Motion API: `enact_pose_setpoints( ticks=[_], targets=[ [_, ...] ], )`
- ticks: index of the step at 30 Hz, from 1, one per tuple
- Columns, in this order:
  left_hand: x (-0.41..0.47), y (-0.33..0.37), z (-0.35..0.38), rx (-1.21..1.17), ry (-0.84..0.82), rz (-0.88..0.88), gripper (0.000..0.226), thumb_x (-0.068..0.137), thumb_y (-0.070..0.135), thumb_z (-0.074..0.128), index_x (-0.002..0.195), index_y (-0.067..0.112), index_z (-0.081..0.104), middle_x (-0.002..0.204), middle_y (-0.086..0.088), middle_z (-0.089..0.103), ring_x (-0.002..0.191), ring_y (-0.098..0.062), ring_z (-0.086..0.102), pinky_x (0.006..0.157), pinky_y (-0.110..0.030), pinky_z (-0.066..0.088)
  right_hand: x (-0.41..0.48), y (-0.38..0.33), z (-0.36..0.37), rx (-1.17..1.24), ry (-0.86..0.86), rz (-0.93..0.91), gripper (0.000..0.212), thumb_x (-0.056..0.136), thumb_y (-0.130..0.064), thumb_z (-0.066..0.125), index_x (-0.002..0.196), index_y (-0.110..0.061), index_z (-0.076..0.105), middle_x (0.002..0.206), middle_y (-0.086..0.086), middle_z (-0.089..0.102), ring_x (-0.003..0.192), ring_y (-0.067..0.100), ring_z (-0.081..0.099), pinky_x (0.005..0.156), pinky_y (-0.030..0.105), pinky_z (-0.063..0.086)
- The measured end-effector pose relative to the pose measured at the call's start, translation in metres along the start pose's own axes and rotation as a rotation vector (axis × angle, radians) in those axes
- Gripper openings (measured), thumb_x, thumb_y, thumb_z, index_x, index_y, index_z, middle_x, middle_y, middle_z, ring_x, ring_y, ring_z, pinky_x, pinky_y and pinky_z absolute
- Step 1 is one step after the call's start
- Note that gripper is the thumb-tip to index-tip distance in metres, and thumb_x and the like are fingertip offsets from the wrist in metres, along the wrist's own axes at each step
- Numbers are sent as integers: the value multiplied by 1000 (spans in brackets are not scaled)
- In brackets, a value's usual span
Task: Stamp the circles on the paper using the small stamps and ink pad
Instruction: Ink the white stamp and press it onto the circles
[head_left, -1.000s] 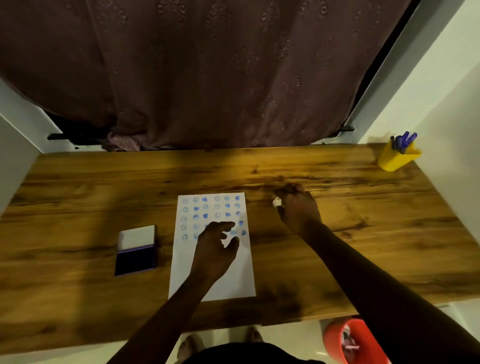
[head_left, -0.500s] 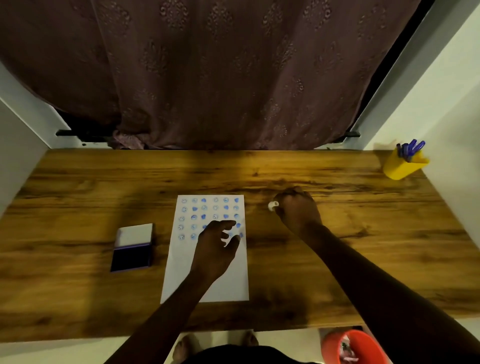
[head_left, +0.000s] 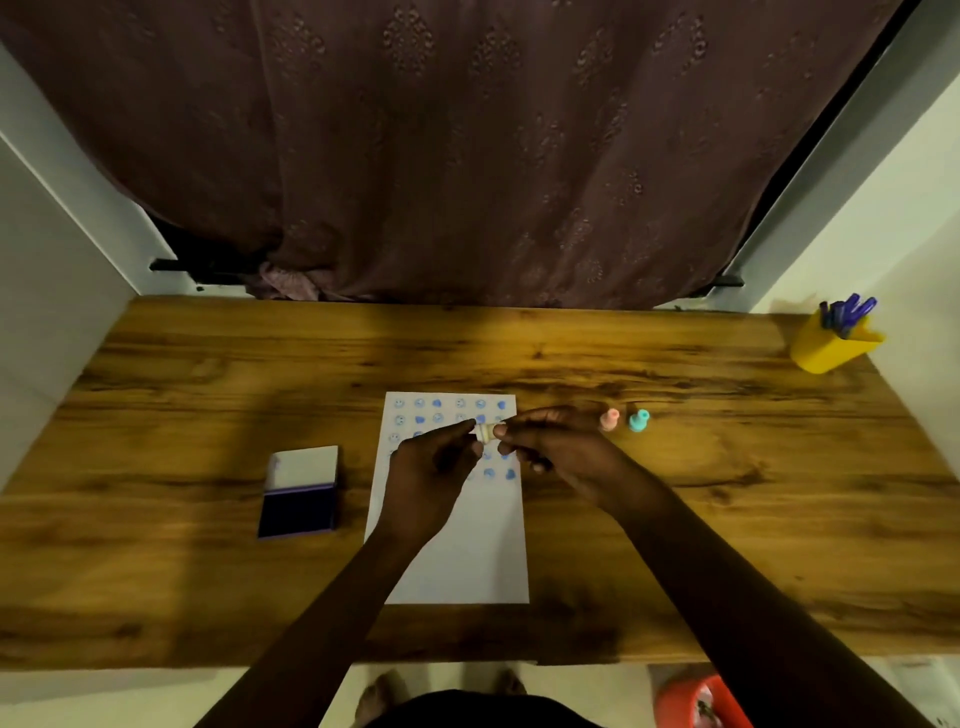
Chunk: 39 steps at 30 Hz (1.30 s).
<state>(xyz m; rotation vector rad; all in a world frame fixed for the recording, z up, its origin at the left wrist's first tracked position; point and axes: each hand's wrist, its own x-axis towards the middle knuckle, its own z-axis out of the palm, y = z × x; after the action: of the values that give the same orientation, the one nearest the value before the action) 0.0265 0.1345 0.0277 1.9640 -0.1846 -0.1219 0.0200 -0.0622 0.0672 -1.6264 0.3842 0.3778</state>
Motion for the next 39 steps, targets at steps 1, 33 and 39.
enact_pose_setpoints(
  ticks=[1, 33, 39],
  targets=[
    [-2, -2, -4, 0, 11, -3, 37, 93, 23, 75, 130, 20, 71, 117, 20, 67, 93, 24, 62, 77, 7, 43, 0, -1, 5, 31, -13, 23, 22, 88, -28, 80, 104, -14, 80, 93, 7, 81, 68, 7, 65, 57, 22, 48],
    [-44, -108, -193, -322, 317, -219, 8, 94, 26, 72, 96, 26, 80, 91, 2, 82, 85, -14, 79, 70, -30, 64, 42, 5, 206, -697, -106, -390, 30, 89, -27, 78, 119, -21, 73, 111, -6, 76, 98, 4, 70, 85, 21, 58],
    [-50, -133, -215, -288, 320, -209, 8, 90, 24, 75, 92, 30, 80, 88, 6, 82, 80, -8, 77, 65, -17, 58, 39, 19, 244, -1099, -128, -428, 31, 98, -29, 63, 125, -14, 65, 127, 10, 69, 120, 27, 64, 99, 36, 54]
  ],
)
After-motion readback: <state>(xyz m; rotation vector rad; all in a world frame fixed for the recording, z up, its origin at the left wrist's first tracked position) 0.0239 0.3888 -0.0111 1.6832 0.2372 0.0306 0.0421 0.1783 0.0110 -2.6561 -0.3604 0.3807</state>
